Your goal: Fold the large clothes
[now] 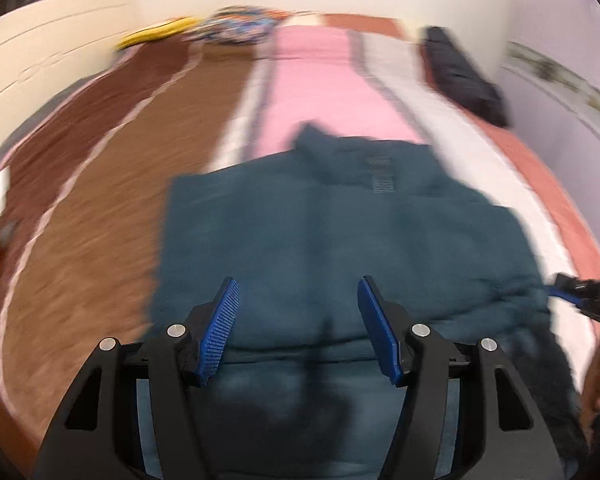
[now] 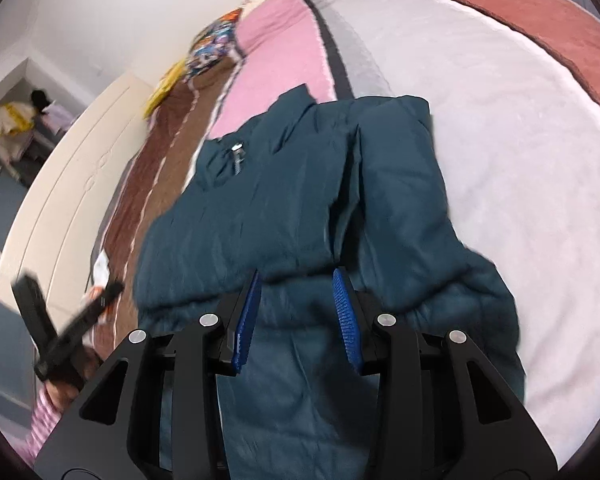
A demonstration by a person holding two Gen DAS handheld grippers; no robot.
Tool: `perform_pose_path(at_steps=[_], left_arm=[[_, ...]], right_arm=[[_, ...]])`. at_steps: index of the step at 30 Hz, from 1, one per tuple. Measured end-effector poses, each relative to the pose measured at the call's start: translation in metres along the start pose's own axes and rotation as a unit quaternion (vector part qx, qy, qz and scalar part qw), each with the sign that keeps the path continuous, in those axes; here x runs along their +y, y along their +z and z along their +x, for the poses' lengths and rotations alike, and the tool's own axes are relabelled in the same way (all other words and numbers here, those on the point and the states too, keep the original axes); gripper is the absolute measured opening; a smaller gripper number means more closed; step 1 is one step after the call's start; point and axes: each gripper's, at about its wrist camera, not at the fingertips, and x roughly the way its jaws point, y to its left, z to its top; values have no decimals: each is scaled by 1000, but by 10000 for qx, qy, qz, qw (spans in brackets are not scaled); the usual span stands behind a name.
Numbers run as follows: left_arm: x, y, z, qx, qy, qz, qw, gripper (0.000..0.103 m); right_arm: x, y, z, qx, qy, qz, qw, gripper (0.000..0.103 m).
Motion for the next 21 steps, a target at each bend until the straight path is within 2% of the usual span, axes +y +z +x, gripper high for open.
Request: perform_pose_path(at_steps=[1, 2, 3, 5, 8, 10, 13, 16, 18, 20, 21], left_arm=[[7, 0, 3, 27, 36, -78, 10000, 60], [14, 1, 8, 48, 116, -144, 9998, 60], [20, 2, 14, 80, 221, -189, 9995, 57], [27, 1, 27, 223, 268, -218, 9992, 54], [38, -6, 44, 479, 370, -332, 9976, 54], [42, -9, 44, 427, 267, -425, 9978, 54], [43, -11, 48, 431, 239, -406, 9980, 54], [42, -13, 49, 430, 242, -418, 9979, 54], [44, -15, 49, 410, 223, -397, 9981, 54], [44, -16, 52, 445, 221, -326, 9982, 54], [45, -16, 52, 449, 210, -331, 9982, 54]], right_arm=[[2, 4, 4, -20, -86, 13, 10000, 36], [5, 9, 8, -78, -212, 23, 9997, 27], [8, 13, 9, -141, -248, -4, 9996, 23], [20, 17, 7, -294, -104, -203, 9993, 14], [32, 16, -9, -640, -248, -511, 9963, 12], [28, 13, -17, -801, -215, -412, 9957, 12], [25, 15, -10, -608, -55, -299, 9977, 12], [37, 15, -6, -664, 77, -413, 9969, 12], [44, 17, 4, -535, 204, -468, 9973, 12], [40, 23, 28, -162, 8, -395, 9991, 12], [33, 25, 44, 5, -341, -354, 9988, 12]])
